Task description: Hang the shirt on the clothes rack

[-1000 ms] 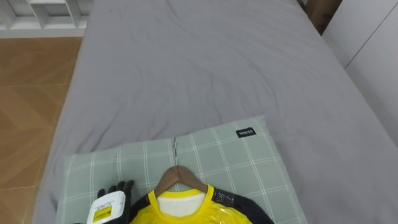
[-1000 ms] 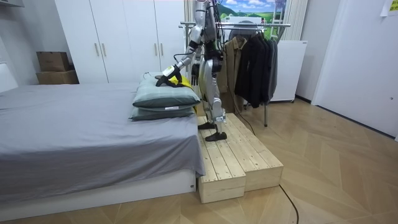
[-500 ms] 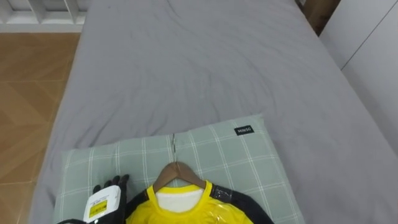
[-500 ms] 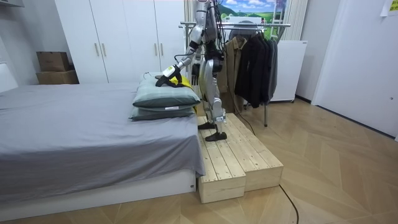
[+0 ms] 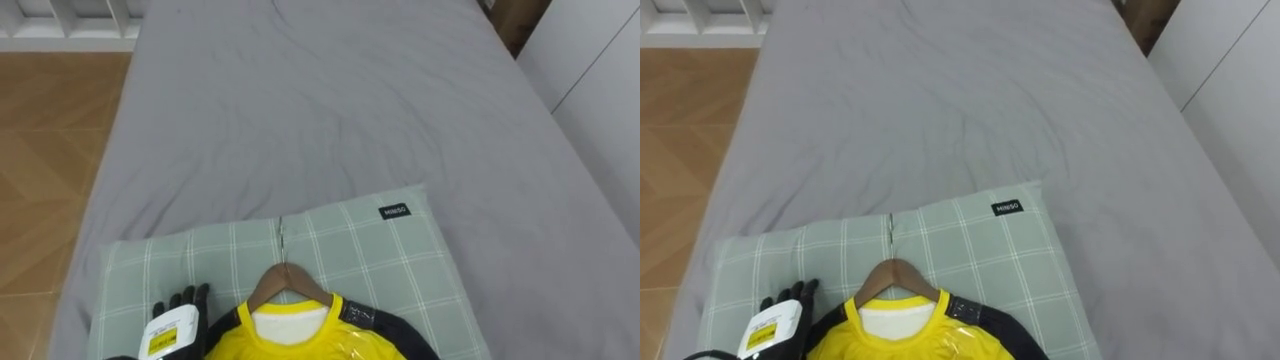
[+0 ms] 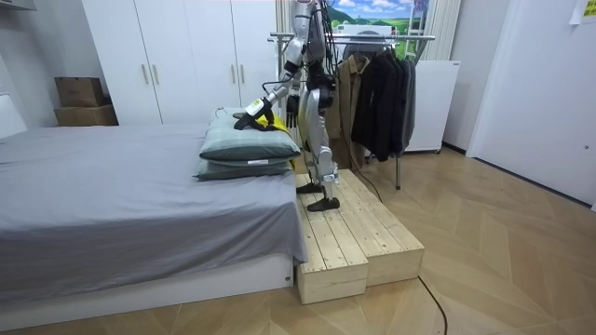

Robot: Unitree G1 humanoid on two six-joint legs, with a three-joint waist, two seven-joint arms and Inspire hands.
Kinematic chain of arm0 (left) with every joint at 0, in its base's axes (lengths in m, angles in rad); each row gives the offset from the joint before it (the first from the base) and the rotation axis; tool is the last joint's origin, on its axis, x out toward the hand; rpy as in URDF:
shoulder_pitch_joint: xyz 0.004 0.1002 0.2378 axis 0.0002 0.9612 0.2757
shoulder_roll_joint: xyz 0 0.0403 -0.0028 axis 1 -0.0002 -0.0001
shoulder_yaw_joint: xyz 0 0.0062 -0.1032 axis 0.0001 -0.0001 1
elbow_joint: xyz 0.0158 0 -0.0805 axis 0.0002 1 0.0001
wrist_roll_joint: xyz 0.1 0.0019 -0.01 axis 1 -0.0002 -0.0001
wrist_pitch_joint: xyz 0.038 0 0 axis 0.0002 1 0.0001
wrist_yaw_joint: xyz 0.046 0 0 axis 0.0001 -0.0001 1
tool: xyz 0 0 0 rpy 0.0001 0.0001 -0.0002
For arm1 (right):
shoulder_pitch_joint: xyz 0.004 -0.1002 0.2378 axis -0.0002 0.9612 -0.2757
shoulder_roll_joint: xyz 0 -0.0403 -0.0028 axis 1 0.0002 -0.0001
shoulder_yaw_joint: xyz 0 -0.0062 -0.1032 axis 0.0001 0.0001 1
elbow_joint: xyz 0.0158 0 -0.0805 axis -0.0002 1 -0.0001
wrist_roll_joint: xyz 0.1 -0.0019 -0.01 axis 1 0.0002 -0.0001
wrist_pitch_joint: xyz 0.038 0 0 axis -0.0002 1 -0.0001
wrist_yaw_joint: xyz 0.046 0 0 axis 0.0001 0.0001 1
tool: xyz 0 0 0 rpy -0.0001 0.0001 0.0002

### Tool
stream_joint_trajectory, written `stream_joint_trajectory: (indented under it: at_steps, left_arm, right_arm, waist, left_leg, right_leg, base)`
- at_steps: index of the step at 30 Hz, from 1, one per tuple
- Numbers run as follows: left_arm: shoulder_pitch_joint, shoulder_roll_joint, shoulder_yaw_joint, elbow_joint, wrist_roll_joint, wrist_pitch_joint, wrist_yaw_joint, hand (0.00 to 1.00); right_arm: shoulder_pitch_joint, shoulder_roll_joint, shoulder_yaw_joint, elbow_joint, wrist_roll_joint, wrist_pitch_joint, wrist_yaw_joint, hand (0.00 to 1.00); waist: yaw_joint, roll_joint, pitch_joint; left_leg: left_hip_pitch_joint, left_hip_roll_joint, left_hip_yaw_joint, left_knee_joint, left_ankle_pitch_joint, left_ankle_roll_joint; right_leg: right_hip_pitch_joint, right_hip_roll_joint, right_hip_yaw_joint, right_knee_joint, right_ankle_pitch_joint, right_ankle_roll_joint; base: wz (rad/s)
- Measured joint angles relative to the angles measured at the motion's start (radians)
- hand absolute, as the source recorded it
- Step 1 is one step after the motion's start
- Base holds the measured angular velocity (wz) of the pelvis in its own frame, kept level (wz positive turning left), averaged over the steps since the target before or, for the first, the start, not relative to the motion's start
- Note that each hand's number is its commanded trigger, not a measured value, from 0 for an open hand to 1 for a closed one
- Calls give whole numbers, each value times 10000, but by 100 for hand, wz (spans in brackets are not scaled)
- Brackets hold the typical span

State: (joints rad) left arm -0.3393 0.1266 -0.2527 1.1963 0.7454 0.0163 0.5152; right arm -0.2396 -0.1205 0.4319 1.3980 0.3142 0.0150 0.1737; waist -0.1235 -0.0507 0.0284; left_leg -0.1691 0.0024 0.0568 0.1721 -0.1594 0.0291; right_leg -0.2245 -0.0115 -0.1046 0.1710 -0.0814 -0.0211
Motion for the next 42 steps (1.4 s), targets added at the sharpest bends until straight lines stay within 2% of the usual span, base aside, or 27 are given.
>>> stream_joint_trajectory:
  at_steps: [12, 20, 26, 32, 42]
  left_arm:
    - [-28, -191, -2, 66, 18, -4, 42, 0]
    - [-29, -200, -2, 65, 18, -143, 161, 0]
    - [-29, -240, -2, 65, 18, -155, 224, 0]
    - [25, -297, -277, 65, 19, -113, 379, 0]
    - [102, -326, -336, 64, 99, -109, 435, 0]
  right_arm:
    - [-20, 12, 86, 13, -2, -8, 179, 0]
    - [-20, 26, 82, 1, -6, -7, 260, 0]
    - [-87, 67, 84, 2, -2, -7, 265, 0]
    - [-208, 128, 83, 26, 69, -6, 250, 0]
    - [-175, 132, 100, 20, 37, -7, 255, 0]
  waist:
    - [283, -7, 11]
    - [430, -88, 60]
    - [452, -134, 86]
    - [466, -128, 83]
    - [468, -60, 69]
  left_leg:
    - [57, 24, 52, -6, 1, 1]
    - [54, 12, 82, -32, 1, 1]
    - [49, 0, 95, -39, 1, 1]
    - [49, -2, 89, -38, 1, 1]
    - [57, 4, 80, -32, 1, 1]
  right_leg:
    - [13, -6, 47, 29, 4, -4]
    - [5, -4, 68, 0, 2, 0]
    - [-3, -3, 79, -25, -2, 5]
    - [0, 2, 108, -25, -2, 5]
    - [12, 2, 65, -5, 3, 3]
  base:
    - [-1]
    - [0]
    - [0]
    - [0]
    - [0]
